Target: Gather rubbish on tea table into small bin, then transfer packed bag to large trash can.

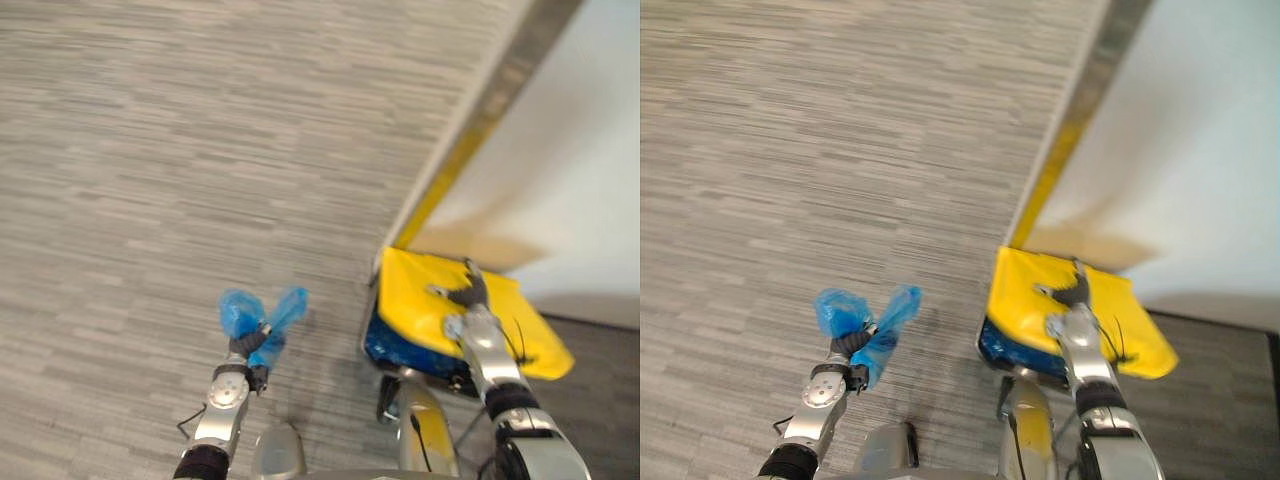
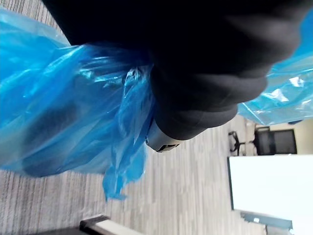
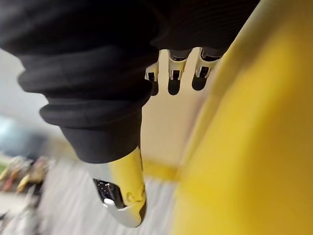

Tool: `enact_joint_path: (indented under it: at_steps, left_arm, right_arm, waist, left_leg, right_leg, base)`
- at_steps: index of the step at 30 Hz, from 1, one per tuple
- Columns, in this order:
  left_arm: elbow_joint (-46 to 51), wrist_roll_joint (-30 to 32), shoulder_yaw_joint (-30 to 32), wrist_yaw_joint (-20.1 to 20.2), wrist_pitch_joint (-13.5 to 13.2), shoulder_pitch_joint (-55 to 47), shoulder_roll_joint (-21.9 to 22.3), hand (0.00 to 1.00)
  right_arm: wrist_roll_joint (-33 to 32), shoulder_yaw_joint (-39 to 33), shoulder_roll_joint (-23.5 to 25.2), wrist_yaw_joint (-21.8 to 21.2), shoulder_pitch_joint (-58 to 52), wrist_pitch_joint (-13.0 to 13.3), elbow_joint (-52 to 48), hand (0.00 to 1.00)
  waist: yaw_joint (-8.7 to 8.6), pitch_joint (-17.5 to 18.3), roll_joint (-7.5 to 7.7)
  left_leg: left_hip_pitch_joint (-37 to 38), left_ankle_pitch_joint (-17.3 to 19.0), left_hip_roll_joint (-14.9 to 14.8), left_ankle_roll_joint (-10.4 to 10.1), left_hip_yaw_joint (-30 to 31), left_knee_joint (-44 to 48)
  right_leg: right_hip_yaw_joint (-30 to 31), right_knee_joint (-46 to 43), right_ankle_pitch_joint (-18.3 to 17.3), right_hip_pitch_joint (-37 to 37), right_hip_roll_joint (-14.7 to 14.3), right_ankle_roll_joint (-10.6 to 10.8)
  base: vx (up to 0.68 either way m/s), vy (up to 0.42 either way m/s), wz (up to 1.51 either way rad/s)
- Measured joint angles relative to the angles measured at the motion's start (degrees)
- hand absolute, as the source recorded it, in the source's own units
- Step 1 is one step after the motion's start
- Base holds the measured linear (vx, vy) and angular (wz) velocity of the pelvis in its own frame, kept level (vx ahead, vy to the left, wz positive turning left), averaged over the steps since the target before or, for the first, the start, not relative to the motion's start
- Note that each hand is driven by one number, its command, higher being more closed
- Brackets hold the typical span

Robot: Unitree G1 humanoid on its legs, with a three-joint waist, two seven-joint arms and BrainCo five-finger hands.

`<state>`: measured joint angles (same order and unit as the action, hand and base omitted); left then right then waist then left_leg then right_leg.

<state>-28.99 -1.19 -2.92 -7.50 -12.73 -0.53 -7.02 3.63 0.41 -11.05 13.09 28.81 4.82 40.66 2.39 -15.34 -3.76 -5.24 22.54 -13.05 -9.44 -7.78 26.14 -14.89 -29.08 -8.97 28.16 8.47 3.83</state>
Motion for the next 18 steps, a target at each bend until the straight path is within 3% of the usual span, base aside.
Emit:
enact_joint_path:
  at_steps: [1,2,4,6,12,15,18]
  left_arm:
    - [0.1,-0.7,-0.2,-0.1,-0.1,0.2,-0.3,1.00]
    - [0.1,-1.7,-0.4,-0.2,-0.1,0.2,-1.1,1.00]
    - [0.3,-2.3,-1.2,-0.3,0.0,-0.5,-1.0,1.00]
    - [0.4,-2.3,-2.3,-0.2,0.0,-1.6,-0.7,1.00]
    - [1.1,-2.1,-2.1,-0.3,0.0,-3.9,-0.3,1.00]
    - [2.5,-1.2,-1.3,-0.3,0.1,-6.4,-0.3,1.00]
    - [2.5,-0.3,-0.2,-0.2,0.5,-8.6,-0.5,1.00]
  right_arm:
    - [0.3,0.8,0.1,0.0,3.1,0.4,-0.7,0.00]
    - [0.7,0.6,0.0,0.2,7.1,1.2,-1.3,0.00]
    - [1.4,-0.1,-1.0,1.3,11.0,1.2,-2.3,0.00]
    - [2.4,-2.2,-2.7,2.9,8.6,0.8,-5.8,0.00]
    - [8.9,-7.0,-3.2,4.7,-0.3,1.1,-16.8,0.00]
    - [10.6,-20.1,-2.9,8.4,-7.6,-1.0,-17.9,0.00]
    - [10.6,-28.1,-3.4,10.9,-13.6,-1.8,-17.9,0.00]
  waist:
    - [0.58,0.1,0.18]
    - [1.31,-0.2,-0.10]
    - [1.57,-0.9,-0.92]
    - [1.11,-1.0,-0.97]
    - [-0.11,-1.0,-0.12]
    - [-0.55,-1.0,0.68]
    - [-2.87,-1.0,2.23]
  left_leg:
    - [-1.3,0.0,0.2,0.0,0.0,0.3]
    - [-2.9,0.0,0.7,0.0,0.6,0.4]
    - [-3.4,-0.1,0.9,0.2,2.0,0.1]
    - [-1.9,-0.2,0.2,0.2,3.2,-0.5]
    - [0.7,-0.8,1.7,1.2,2.7,-3.5]
    - [3.0,-1.1,2.4,1.6,1.4,-5.5]
    - [5.6,-2.2,3.2,2.1,-0.2,-8.7]
  right_leg:
    - [-0.4,3.6,1.4,-0.4,-0.6,-1.3]
    - [-0.6,6.7,2.0,-1.3,-0.4,-1.2]
    - [-1.3,6.5,2.2,-1.6,-0.1,-2.5]
    - [-1.1,6.2,1.5,-3.8,-0.4,-3.7]
    - [-0.4,6.4,1.5,-4.9,0.6,-3.7]
    - [0.9,6.4,1.5,-5.5,0.8,-3.7]
    - [1.2,6.6,1.5,-5.9,1.0,-3.7]
  base:
    - [-0.02,0.031,0.16]
    - [0.00,0.033,0.33]
    - [0.02,0.021,0.34]
    - [0.07,0.023,0.33]
    - [0.05,0.062,0.03]
    - [0.04,0.060,-0.14]
    - [0.04,0.038,-0.21]
